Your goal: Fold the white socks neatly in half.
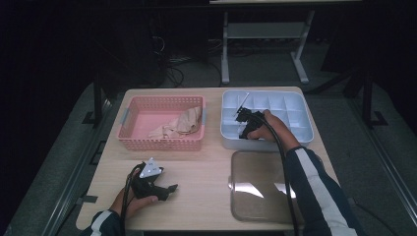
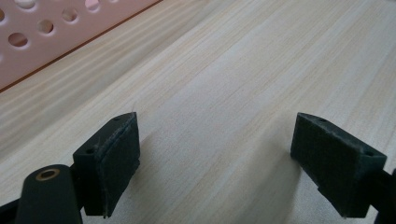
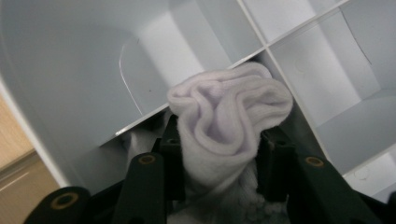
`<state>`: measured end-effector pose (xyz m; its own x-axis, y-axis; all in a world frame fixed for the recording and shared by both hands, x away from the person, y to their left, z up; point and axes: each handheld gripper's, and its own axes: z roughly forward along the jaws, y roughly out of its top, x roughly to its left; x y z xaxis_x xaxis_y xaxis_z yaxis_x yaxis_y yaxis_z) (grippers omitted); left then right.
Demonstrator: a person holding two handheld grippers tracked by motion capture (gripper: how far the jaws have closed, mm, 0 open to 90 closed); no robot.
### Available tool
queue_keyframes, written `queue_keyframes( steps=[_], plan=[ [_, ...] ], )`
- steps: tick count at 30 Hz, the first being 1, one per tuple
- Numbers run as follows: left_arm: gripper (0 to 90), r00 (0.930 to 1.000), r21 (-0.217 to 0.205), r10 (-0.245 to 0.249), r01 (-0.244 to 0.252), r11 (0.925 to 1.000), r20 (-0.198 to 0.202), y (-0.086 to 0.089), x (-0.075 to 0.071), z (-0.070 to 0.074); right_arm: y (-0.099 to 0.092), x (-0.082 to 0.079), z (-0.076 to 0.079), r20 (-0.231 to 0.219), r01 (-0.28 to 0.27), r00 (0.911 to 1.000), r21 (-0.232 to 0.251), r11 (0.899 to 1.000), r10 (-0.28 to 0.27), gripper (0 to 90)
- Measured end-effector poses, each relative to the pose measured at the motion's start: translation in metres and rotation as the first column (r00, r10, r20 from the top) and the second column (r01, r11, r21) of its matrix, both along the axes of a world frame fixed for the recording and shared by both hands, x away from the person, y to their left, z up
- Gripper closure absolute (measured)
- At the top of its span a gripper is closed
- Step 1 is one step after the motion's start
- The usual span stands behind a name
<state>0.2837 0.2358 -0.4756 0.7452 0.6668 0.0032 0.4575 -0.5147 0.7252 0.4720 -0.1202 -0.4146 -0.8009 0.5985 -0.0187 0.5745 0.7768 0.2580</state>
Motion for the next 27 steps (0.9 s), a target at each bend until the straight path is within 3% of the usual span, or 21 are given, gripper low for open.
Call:
queue_keyframes(
  steps=[6,11,15,18,22,27],
  plan=[
    [14.7,1.0,0.001,-0.001,0.001,1.0,0.0,0.0,0.0,0.0,-0.003,-0.005,0.008,0.041,0.015,0.999,0.034,0.999,-0.016,48.9],
    [14.7,1.0,0.001,-0.002,0.002,1.0,0.001,0.0,0.0,0.0,-0.016,-0.01,0.021,0.071,0.034,0.9966,0.107,0.994,-0.042,43.1],
    [14.7,1.0,-0.005,0.002,-0.002,1.0,0.0,0.0,0.0,0.0,-0.027,-0.019,0.035,0.087,0.023,0.9955,0.186,0.982,-0.039,54.8],
    [14.7,1.0,0.006,-0.003,0.003,1.0,0.0,0.0,0.0,0.0,-0.033,-0.025,0.039,0.118,0.006,0.9925,0.194,0.981,-0.03,64.3],
    [14.7,1.0,0.004,-0.002,0.002,1.0,0.0,0.0,0.0,0.0,-0.036,-0.028,0.037,0.157,0.025,0.9859,0.2,0.98,-0.057,63.8],
    [14.7,1.0,-0.001,0.0,0.0,1.0,-0.001,0.0,0.0,0.0,-0.033,-0.024,0.027,0.14,0.053,0.9867,0.197,0.979,-0.082,71.3]
  ],
)
